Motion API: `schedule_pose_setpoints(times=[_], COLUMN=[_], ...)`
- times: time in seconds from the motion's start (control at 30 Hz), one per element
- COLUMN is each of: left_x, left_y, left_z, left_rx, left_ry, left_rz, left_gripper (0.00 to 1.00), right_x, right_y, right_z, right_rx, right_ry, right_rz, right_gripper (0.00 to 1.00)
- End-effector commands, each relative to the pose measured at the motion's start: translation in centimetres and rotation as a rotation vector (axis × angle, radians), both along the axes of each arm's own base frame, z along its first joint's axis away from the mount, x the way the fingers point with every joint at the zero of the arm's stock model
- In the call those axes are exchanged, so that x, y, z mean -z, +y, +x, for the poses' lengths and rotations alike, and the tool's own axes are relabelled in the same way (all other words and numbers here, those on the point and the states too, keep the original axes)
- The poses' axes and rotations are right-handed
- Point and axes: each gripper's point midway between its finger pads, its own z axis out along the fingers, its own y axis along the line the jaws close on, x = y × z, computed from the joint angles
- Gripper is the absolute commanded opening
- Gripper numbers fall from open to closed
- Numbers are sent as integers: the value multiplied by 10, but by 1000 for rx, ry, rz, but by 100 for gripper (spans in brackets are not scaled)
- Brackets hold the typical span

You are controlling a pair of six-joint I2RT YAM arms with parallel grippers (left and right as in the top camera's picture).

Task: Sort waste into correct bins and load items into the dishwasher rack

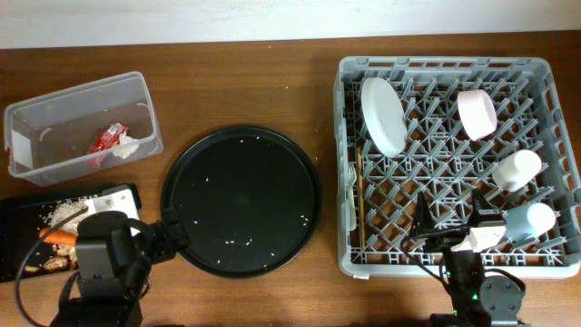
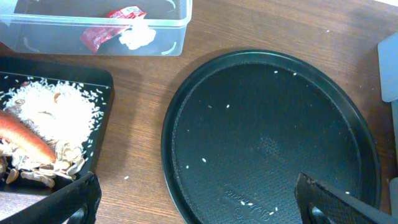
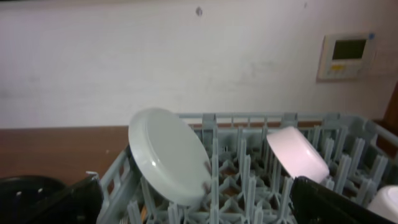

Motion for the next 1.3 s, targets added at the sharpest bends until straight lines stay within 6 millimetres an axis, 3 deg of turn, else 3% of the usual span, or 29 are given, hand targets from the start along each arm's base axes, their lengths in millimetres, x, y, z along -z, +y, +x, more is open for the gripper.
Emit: schedule_pose_setpoints(times=[0.0, 0.1, 0.17, 0.87, 1.0, 1.1, 1.27], left_x=[1, 1, 1, 1, -6, 17, 38], left_y=[1, 1, 1, 1, 4, 8, 1], left_z=[0, 0, 0, -1, -15, -30, -5], left_rx=[2, 2, 2, 2, -9, -24, -5], left_ry=[0, 0, 0, -1, -59, -112, -440], left_rz=[14, 14, 14, 14, 25, 64, 46], left_gripper=[99, 99, 99, 99, 99, 99, 99], right_x=[20, 35, 58, 57, 57, 57, 57], right_y=[2, 1, 2, 5, 5, 4, 4], right_z=[7, 9, 8, 8, 8, 8, 8], right_rx=[-12, -6, -14, -22, -22, -22, -22], right_ry=[-30, 13, 110, 102, 102, 102, 102], right_rz=[9, -67, -61, -62, -62, -62, -62], right_gripper=[99, 99, 99, 99, 99, 99, 98])
